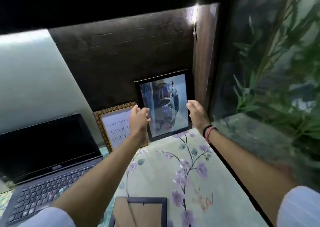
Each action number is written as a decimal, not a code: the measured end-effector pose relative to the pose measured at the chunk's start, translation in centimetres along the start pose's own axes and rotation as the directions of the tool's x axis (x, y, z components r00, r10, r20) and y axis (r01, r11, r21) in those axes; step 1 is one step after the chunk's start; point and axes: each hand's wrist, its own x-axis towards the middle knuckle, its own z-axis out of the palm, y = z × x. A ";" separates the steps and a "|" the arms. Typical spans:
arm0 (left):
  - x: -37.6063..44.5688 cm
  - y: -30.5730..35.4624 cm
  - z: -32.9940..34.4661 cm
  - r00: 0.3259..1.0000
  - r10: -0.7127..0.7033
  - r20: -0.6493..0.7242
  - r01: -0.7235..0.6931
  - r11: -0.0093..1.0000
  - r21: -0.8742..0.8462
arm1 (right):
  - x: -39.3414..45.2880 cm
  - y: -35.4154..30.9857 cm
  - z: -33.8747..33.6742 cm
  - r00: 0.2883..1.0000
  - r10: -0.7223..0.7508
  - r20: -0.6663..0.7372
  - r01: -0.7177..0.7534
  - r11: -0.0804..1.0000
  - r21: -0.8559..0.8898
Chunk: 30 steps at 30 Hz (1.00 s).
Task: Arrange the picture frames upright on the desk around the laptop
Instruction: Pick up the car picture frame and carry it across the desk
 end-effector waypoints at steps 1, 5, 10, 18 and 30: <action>0.6 -0.2 0.1 1.000 0.000 -0.020 0.001 0.999 0.035 | 1.1 -0.1 0.0 1.000 0.019 -0.005 -0.019 0.999 -0.041; 2.8 -1.1 -0.4 1.000 -0.020 -0.023 0.023 0.988 0.156 | 5.0 -0.3 0.0 0.988 0.149 0.041 -0.146 0.987 -0.071; 5.2 -2.1 -1.1 1.000 -0.026 -0.015 0.029 0.968 0.249 | 7.5 0.0 0.4 0.967 0.250 0.054 -0.251 0.968 0.004; 3.4 -1.3 -1.9 0.998 -0.003 0.056 -0.008 0.980 0.199 | 5.4 0.5 0.3 0.982 0.190 -0.002 -0.190 0.982 0.013; -7.1 1.5 -15.0 0.998 0.057 0.028 -0.056 0.998 -0.031 | -6.6 -6.4 4.6 0.995 0.094 0.015 -0.092 0.992 -0.087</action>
